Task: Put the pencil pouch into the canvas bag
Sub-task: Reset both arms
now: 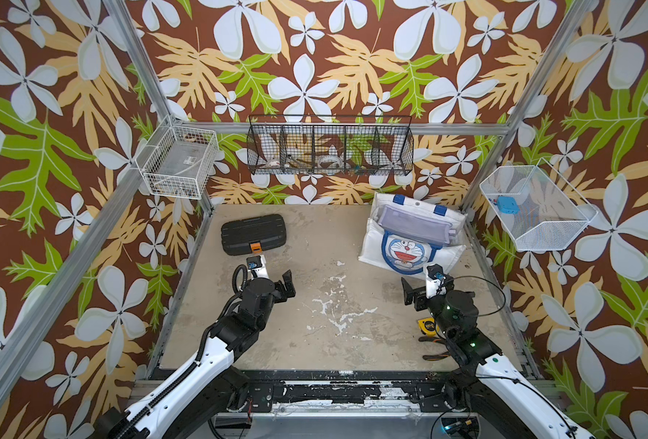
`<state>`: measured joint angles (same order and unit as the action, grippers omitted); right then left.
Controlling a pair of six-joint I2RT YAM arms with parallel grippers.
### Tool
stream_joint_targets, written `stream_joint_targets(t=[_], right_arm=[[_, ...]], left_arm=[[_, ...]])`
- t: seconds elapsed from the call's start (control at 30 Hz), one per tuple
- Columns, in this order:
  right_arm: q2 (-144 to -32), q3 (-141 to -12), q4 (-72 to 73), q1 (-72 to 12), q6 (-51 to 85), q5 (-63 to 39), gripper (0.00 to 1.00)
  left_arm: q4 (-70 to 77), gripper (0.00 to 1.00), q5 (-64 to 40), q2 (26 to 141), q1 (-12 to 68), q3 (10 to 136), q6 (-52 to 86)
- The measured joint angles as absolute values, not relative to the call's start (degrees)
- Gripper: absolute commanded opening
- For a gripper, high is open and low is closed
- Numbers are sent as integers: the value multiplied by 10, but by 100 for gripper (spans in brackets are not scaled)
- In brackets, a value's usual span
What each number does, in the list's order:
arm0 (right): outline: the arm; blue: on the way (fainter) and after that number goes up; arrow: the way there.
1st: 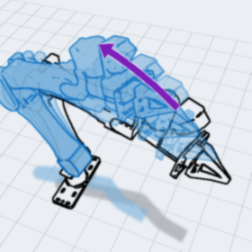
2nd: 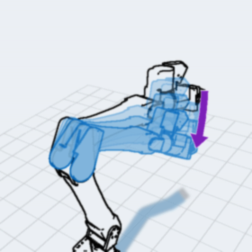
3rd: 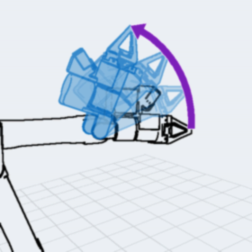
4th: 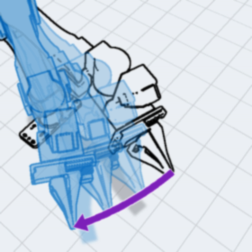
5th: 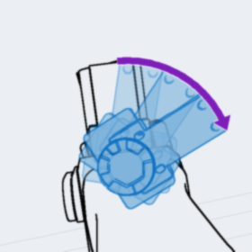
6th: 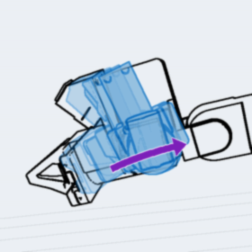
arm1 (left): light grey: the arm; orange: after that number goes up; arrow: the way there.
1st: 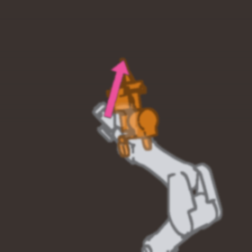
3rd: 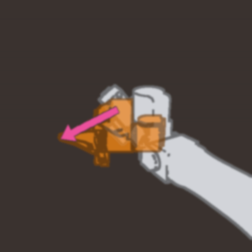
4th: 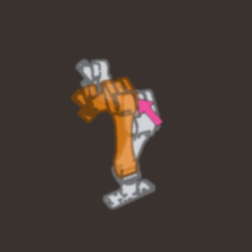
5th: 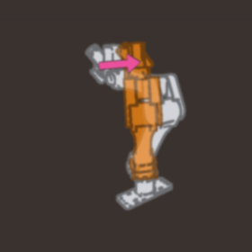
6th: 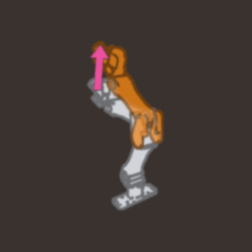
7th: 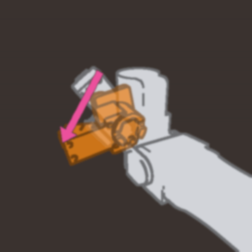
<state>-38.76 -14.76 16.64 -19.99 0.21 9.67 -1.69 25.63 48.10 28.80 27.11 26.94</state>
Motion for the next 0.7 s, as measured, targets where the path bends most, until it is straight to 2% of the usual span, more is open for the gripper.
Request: stream_joint_targets(t=[0.2, 0.47, 0.7], right_arm=[[-496, -99, 309, -155, 17, 173, 100], [-678, -89, 489, -67, 52, 151, 100], [-696, -71, 576, -53, 59, 169, 100]], left_arm=[[62, 100, 342, 520, 221, 216, 264], [211, 100, 424, 594, 191, 188, 190], [473, 100, 430, 686, 165, 116, 78]])
